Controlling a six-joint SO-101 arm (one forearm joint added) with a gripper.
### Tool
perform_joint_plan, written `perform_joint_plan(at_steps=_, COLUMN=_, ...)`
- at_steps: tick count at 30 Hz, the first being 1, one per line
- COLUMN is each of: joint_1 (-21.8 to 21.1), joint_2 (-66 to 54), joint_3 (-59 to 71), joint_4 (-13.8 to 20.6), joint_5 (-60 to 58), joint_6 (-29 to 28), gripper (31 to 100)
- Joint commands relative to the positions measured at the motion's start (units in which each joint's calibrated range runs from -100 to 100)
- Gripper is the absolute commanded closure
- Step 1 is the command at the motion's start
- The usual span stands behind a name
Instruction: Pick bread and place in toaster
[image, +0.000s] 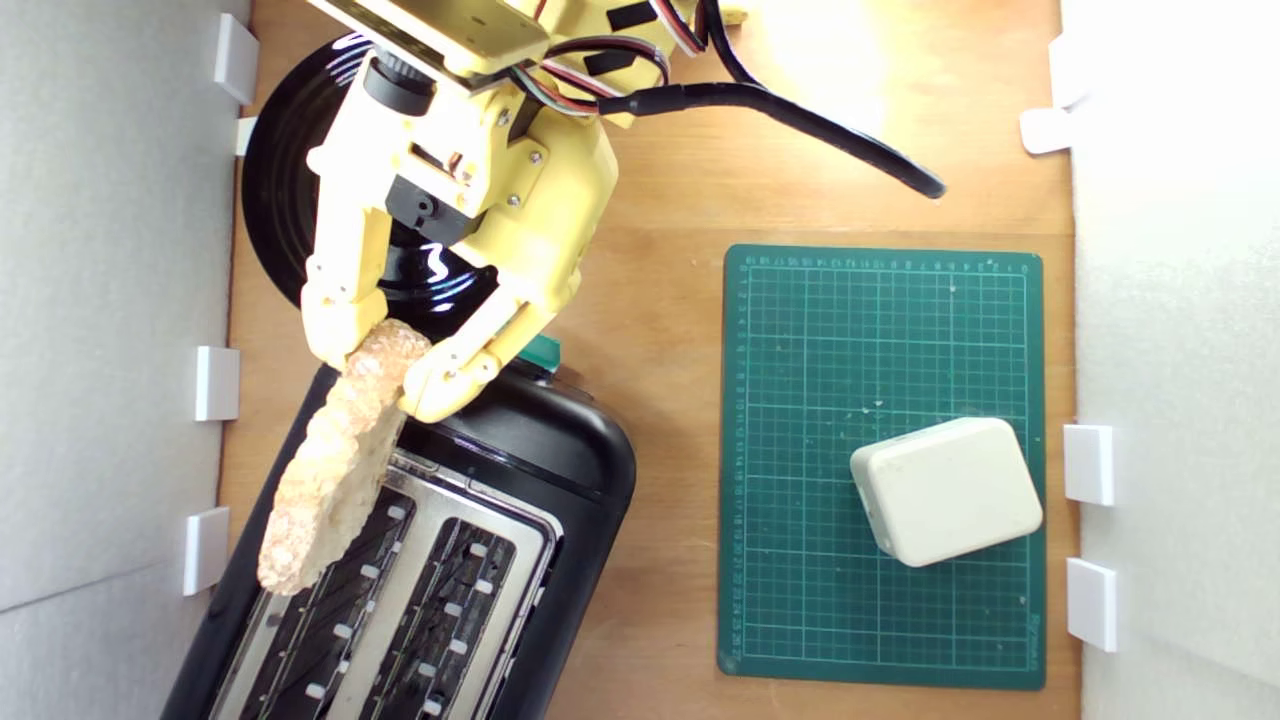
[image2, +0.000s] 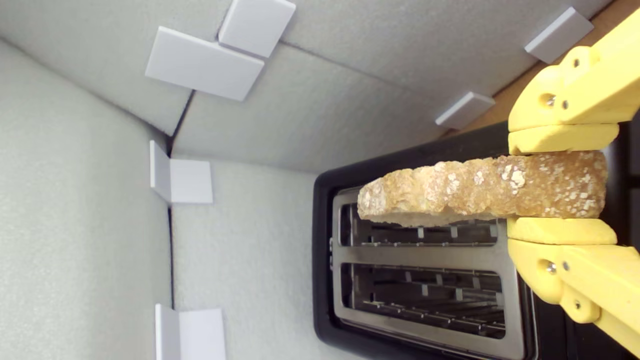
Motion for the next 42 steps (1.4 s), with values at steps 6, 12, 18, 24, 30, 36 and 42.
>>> perform_joint_plan(at_steps=6, joint_1=0.8, joint_2=1.3, joint_3=-3.8, joint_4=0.6, joint_5=-2.7, joint_6=-0.2, gripper=79.1)
perform_joint_plan(at_steps=12, joint_1=0.8, joint_2=2.5, joint_3=-3.8, joint_4=0.6, joint_5=-2.7, joint_6=-0.2, gripper=79.1)
perform_joint_plan(at_steps=18, joint_1=2.5, joint_2=3.8, joint_3=-4.1, joint_4=0.1, joint_5=-2.7, joint_6=-0.2, gripper=79.1)
perform_joint_plan(at_steps=24, joint_1=2.9, joint_2=5.4, joint_3=-4.1, joint_4=-0.1, joint_5=-2.8, joint_6=-0.2, gripper=79.1)
perform_joint_plan(at_steps=30, joint_1=2.9, joint_2=7.7, joint_3=-4.1, joint_4=-0.2, joint_5=-2.8, joint_6=-0.2, gripper=79.1)
perform_joint_plan(at_steps=36, joint_1=2.2, joint_2=9.9, joint_3=-4.1, joint_4=-0.2, joint_5=-2.8, joint_6=-0.2, gripper=79.1)
perform_joint_plan(at_steps=42, joint_1=2.1, joint_2=11.3, joint_3=-4.1, joint_4=-2.7, joint_5=-2.8, joint_6=-0.1, gripper=79.1)
